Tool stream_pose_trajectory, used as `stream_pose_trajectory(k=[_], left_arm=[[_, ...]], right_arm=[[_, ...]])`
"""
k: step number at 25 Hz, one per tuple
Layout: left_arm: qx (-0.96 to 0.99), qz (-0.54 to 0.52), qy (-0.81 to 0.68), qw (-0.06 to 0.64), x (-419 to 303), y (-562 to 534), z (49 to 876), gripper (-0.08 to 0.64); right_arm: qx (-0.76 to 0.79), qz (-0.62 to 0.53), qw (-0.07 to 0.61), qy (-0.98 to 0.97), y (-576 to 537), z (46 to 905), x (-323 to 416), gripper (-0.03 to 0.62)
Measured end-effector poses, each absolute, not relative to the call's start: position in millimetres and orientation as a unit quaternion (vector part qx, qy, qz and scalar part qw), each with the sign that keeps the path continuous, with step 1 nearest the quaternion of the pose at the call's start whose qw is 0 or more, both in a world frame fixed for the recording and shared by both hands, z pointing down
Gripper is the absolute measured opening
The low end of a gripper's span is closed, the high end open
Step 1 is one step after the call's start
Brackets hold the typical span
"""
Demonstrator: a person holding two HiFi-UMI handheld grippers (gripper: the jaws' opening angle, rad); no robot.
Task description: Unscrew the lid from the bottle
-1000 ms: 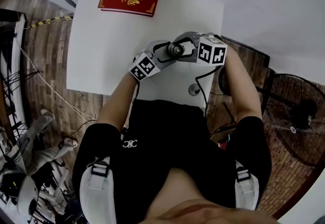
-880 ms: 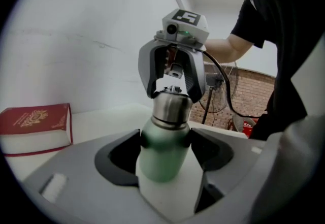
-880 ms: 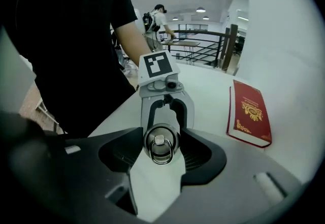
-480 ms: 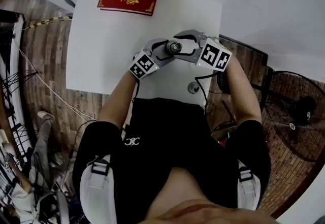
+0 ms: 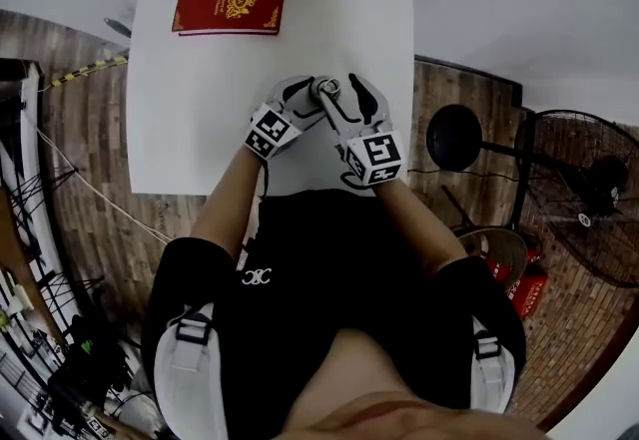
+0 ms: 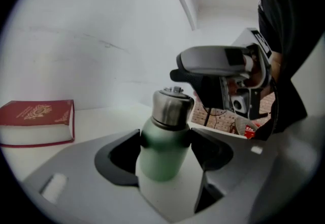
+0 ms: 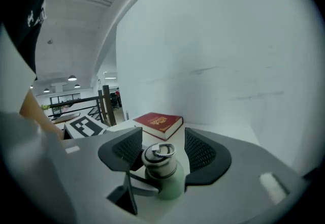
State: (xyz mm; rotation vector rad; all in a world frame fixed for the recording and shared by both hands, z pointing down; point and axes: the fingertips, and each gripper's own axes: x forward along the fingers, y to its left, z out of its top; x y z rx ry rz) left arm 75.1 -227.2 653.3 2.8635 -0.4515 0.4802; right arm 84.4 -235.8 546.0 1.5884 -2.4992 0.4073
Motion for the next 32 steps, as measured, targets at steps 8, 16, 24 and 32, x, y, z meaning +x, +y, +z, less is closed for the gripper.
stream_pose_trajectory(k=[8,16,24,32], left_arm=[[0.969,0.164,-0.153,0.104,75.7,-224.9,653.0,0.364],[0.969,0.164,-0.153,0.104,74.9,-226.2,654.1,0.364],[0.968,0.151,-0.167,0.107,74.4,-227.7,655.5,0.364],[0.968,0.158,-0.168,0.102,75.6,-226.4,652.3,0.364]], right_arm=[[0.538,0.118,0.130,-0.824,-241.7,574.2,67.2,0.238],[0.544,0.099,0.138,-0.822,-242.8,577.7,64.9,0.239],[0.503,0.101,0.127,-0.849,-244.1,579.7,66.0,0.259],[0.283,0.070,0.191,-0.937,-235.3,580.4,55.1,0.258]])
